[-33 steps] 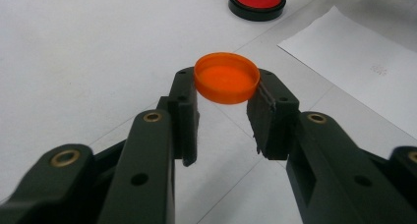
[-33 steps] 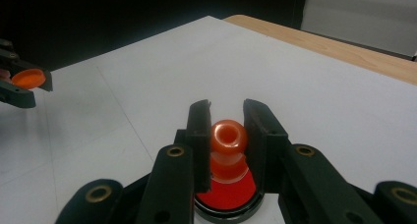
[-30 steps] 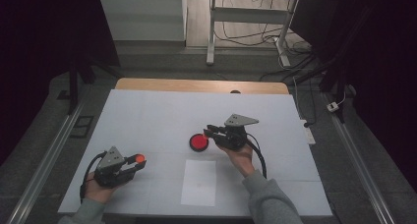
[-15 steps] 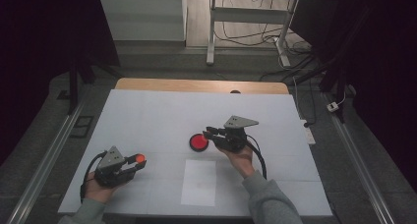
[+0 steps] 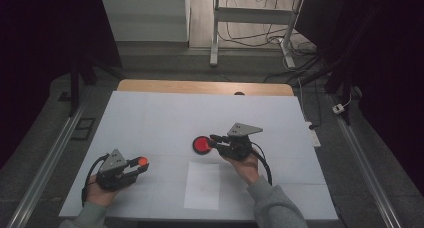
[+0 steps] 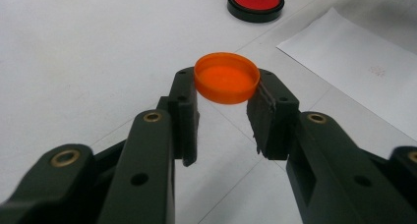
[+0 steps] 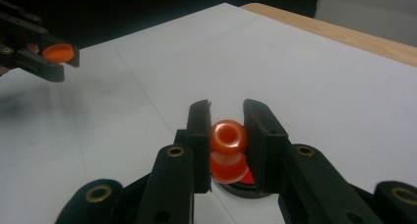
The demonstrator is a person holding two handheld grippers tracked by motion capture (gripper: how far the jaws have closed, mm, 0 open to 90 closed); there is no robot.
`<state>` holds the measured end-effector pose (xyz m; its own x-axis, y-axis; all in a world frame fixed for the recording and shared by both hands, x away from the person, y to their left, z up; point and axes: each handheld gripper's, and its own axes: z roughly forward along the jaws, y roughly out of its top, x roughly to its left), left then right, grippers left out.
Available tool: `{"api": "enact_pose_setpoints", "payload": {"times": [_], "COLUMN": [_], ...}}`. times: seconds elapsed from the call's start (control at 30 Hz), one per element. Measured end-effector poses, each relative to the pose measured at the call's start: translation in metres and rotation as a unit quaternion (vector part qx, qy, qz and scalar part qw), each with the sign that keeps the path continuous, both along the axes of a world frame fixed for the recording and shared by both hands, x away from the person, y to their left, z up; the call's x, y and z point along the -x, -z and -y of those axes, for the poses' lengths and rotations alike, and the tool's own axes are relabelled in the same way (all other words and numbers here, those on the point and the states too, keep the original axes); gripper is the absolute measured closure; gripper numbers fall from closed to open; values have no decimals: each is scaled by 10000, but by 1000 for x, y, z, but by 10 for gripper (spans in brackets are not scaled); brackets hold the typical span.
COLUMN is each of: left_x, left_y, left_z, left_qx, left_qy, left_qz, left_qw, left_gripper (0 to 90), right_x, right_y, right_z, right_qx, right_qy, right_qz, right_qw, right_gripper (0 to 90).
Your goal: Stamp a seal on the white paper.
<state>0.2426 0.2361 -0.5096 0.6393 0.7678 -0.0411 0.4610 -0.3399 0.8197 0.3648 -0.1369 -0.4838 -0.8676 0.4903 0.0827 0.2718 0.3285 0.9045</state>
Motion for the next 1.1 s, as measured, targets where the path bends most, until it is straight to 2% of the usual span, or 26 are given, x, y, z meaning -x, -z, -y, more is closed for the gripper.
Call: {"api": "enact_pose_setpoints", "payload": {"times": [1.1], "left_x": [0], "left_y": [0], "left_z": [2], "left_qx": [-13], "left_qy": [24], "left_qz": [1], "left_qw": [10000], "left_gripper": [648], "right_x": [25], "right_y": [5], "right_z": [-2], "right_qx": [171], "right_qy": [-374], "right_qz": [-21], "right_qw": [9992], "right_gripper": [728]}}
